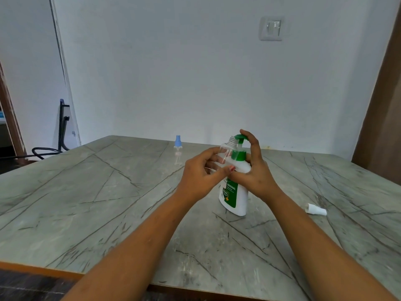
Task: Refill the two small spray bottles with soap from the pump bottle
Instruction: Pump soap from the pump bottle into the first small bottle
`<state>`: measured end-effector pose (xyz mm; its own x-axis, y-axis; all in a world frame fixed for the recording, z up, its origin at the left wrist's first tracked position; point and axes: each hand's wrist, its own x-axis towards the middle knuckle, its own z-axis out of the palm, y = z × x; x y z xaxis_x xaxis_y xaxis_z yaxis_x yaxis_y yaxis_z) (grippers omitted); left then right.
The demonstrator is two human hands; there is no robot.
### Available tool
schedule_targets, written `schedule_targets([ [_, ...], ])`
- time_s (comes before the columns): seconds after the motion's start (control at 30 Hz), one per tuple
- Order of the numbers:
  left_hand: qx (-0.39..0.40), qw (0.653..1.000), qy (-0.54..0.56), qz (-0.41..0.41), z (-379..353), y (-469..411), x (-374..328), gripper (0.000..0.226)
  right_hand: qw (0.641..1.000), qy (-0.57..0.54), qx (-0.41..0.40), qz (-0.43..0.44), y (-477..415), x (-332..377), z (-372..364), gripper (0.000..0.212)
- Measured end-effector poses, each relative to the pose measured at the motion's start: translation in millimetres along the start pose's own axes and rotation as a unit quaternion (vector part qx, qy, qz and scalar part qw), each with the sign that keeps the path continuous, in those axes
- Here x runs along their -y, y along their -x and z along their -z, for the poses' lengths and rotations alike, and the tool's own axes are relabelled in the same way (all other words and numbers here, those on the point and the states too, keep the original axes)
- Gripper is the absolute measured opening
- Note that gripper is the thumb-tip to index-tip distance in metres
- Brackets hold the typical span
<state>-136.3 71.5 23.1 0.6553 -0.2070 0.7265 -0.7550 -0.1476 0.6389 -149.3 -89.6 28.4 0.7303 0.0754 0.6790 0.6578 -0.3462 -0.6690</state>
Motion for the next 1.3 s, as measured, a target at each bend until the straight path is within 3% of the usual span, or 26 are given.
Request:
schedule_targets([
  [0.27, -0.048, 0.998, -0.034, -0.037, -6, 4, -14, 0.032, 1.000, 0.006, 0.012, 0.005, 1, 3, -2, 0.098],
  [0.53, -0.033, 0.999, 0.014, -0.005, -4, 8, -13, 0.029, 0.999, 0.027, -0.026, 0.040, 1, 2, -14, 0.084],
  [0.67, -0.003, 0.999, 0.050, 0.019, -1, 7, -7, 0.018, 0.992, 0.100, -0.050, 0.065, 0, 1, -14, 0.084],
  [0.87, 0.088, 0.976, 0.141, 0.140, 5, 1, 2, 0.014, 0.966, 0.242, -0.057, 0.074, 2, -5, -9, 0.088],
  [1.3, 0.137, 0.964, 0.106, 0.203, 10, 0, 13, 0.017, 0.921, 0.381, -0.037, 0.067, 7, -11, -5, 0.082],
])
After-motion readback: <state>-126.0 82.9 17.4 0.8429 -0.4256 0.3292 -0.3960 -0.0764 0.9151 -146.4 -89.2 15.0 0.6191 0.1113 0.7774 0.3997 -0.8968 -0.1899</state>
